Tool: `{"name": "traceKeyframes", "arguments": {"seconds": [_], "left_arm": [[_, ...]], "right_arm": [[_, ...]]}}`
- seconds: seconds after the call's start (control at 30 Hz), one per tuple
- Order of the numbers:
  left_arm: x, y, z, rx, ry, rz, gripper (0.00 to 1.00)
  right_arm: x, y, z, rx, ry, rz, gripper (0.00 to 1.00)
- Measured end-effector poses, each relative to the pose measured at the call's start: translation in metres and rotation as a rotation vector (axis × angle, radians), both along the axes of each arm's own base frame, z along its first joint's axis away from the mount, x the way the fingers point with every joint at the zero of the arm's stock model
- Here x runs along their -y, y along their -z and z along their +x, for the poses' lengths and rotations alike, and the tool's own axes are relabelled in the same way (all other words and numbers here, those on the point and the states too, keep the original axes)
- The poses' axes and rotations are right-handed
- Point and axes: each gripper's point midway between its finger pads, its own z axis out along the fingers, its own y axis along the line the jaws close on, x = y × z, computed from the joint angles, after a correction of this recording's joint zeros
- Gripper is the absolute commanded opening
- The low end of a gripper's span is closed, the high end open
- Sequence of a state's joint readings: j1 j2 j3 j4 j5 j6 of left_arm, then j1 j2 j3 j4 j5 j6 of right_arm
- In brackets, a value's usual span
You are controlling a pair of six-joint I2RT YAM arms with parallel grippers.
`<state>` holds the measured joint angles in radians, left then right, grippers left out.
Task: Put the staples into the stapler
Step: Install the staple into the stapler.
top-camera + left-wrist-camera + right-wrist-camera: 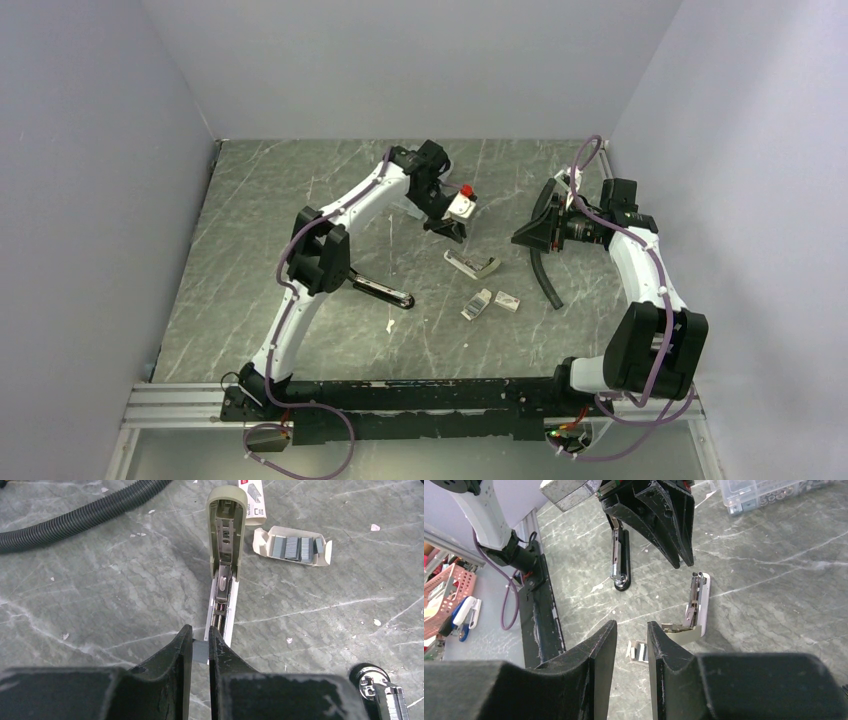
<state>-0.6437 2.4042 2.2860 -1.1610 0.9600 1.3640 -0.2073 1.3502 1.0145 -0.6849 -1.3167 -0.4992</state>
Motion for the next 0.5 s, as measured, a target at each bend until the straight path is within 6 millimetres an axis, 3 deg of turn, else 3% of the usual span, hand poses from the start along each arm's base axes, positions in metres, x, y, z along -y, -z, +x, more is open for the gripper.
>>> {"name": "traceKeyframes", "arguments": {"seconds": [0.3,0.5], "left_arm": [[0.001,0.008,-0.005,-0.03,0.012,-0.014,0.11],[-0.001,0.024,-0.012,-0.062,0.029,-0.007,0.12]], "right_arm": [[0.0,0.002,0.0,-0.003,-0.002,-0.001,0.33],[0.0,0.002,0.0,-0.002,-0.002,-0.001,0.32]]}}
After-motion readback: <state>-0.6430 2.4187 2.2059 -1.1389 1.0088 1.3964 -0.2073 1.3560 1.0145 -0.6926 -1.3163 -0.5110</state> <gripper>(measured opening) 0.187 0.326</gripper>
